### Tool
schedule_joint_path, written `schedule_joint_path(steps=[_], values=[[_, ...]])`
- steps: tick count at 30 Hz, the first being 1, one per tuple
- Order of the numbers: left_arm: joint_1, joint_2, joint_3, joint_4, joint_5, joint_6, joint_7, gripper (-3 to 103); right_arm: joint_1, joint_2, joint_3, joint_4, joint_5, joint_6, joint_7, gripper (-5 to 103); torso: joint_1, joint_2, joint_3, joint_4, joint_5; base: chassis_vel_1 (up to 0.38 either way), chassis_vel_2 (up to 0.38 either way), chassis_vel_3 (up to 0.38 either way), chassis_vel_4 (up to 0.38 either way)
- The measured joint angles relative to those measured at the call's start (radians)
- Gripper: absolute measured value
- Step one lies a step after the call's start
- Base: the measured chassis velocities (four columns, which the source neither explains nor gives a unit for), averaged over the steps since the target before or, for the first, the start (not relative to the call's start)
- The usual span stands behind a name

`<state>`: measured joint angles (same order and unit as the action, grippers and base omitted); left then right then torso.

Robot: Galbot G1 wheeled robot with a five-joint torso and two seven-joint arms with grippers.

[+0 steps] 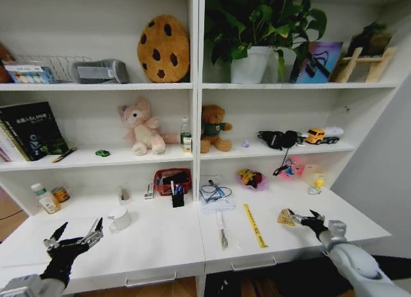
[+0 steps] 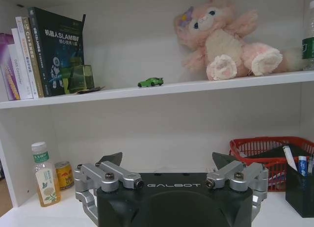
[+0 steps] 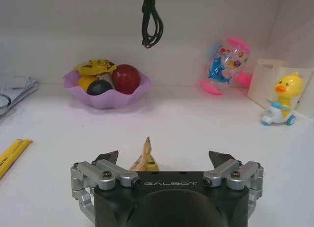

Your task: Organize the objects on the table.

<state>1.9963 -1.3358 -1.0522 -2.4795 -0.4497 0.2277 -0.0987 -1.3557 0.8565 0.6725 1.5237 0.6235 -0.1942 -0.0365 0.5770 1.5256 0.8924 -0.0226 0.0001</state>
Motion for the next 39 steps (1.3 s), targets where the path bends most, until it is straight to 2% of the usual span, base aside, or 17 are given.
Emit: schedule_joint_path(steps=[5, 8, 10, 11, 13, 15, 16, 19, 20, 23, 24, 26, 28, 30, 34, 37, 39], values=[[0.000, 0.000, 0.000, 0.000, 0.000, 0.000, 0.000, 100, 0.051, 0.009, -0.057, -0.056, -0.018, 0.000, -0.005, 92, 0.000, 0.000, 0.000, -0.0001, -0.0001, 0.000, 0.000, 0.000, 0.000], [0.000, 0.000, 0.000, 0.000, 0.000, 0.000, 0.000, 100, 0.095, 0.019, -0.085, -0.093, -0.021, 0.003, -0.006, 77, 0.000, 0.000, 0.000, 0.0001, -0.0001, 0.000, 0.000, 0.000, 0.000], [0.000, 0.000, 0.000, 0.000, 0.000, 0.000, 0.000, 100, 0.101, 0.020, -0.088, -0.097, -0.021, 0.005, -0.006, 77, 0.000, 0.000, 0.000, 0.0001, -0.0002, 0.000, 0.000, 0.000, 0.000], [0.000, 0.000, 0.000, 0.000, 0.000, 0.000, 0.000, 100, 0.109, 0.021, -0.092, -0.101, -0.022, 0.008, -0.007, 65, 0.000, 0.000, 0.000, 0.0000, -0.0002, 0.000, 0.000, 0.000, 0.000], [0.000, 0.000, 0.000, 0.000, 0.000, 0.000, 0.000, 100, 0.111, 0.023, -0.093, -0.101, -0.022, 0.009, -0.007, 65, 0.000, 0.000, 0.000, 0.0000, -0.0001, 0.000, 0.000, 0.000, 0.000], [0.000, 0.000, 0.000, 0.000, 0.000, 0.000, 0.000, 100, 0.112, 0.023, -0.094, -0.100, -0.022, 0.010, -0.007, 54, 0.000, 0.000, 0.000, 0.0000, -0.0002, 0.000, 0.000, 0.000, 0.000], [0.000, 0.000, 0.000, 0.000, 0.000, 0.000, 0.000, 100, 0.112, 0.023, -0.094, -0.100, -0.022, 0.010, -0.007, 54, 0.000, 0.000, 0.000, 0.0000, -0.0002, 0.000, 0.000, 0.000, 0.000], [0.000, 0.000, 0.000, 0.000, 0.000, 0.000, 0.000, 100, 0.109, 0.027, -0.093, -0.097, -0.022, 0.012, -0.007, 37, 0.000, 0.000, 0.000, 0.0000, -0.0001, 0.000, 0.000, 0.000, 0.000], [0.000, 0.000, 0.000, 0.000, 0.000, 0.000, 0.000, 100, 0.109, 0.027, -0.093, -0.097, -0.022, 0.012, -0.007, 37, 0.000, 0.000, 0.000, 0.0000, -0.0001, 0.000, 0.000, 0.000, 0.000], [0.000, 0.000, 0.000, 0.000, 0.000, 0.000, 0.000, 100, 0.102, 0.031, -0.084, -0.097, -0.023, 0.018, -0.008, 21, 0.000, 0.000, 0.000, 0.0000, -0.0002, 0.000, 0.000, 0.000, 0.000], [0.000, 0.000, 0.000, 0.000, 0.000, 0.000, 0.000, 100, 0.102, 0.031, -0.084, -0.097, -0.023, 0.018, -0.008, 21, 0.000, 0.000, 0.000, 0.0000, -0.0002, 0.000, 0.000, 0.000, 0.000], [0.000, 0.000, 0.000, 0.000, 0.000, 0.000, 0.000, 100, 0.095, 0.033, -0.075, -0.091, -0.023, 0.020, -0.009, 11, 0.000, 0.000, 0.000, -0.0001, -0.0001, 0.000, 0.000, 0.000, 0.000], [0.000, 0.000, 0.000, 0.000, 0.000, 0.000, 0.000, 100, 0.092, 0.034, -0.070, -0.087, -0.023, 0.020, -0.010, 11, 0.000, 0.000, 0.000, -0.0001, -0.0001, 0.000, 0.000, 0.000, 0.000], [0.000, 0.000, 0.000, 0.000, 0.000, 0.000, 0.000, 100, 0.086, 0.031, -0.057, -0.076, -0.023, 0.017, -0.022, 2, 0.000, 0.000, 0.000, -0.0001, -0.0001, 0.000, 0.000, 0.000, 0.000], [0.000, 0.000, 0.000, 0.000, 0.000, 0.000, 0.000, 100, 0.107, 0.015, -0.048, -0.053, -0.005, 0.003, -0.027, 0, 0.000, 0.000, 0.000, -0.0005, 0.0000, 0.000, 0.000, 0.000, 0.000], [0.000, 0.000, 0.000, 0.000, 0.000, 0.000, 0.000, 100, 0.190, -0.001, -0.080, -0.060, 0.030, -0.001, -0.022, 0, 0.000, 0.000, 0.000, -0.0004, -0.0003, 0.000, 0.000, 0.000, 0.000], [0.000, 0.000, 0.000, 0.000, 0.000, 0.000, 0.000, 100, 0.318, -0.008, -0.156, -0.115, 0.051, -0.001, -0.012, 0, 0.000, 0.000, 0.000, 0.0001, -0.0003, 0.000, 0.000, 0.000, 0.000]])
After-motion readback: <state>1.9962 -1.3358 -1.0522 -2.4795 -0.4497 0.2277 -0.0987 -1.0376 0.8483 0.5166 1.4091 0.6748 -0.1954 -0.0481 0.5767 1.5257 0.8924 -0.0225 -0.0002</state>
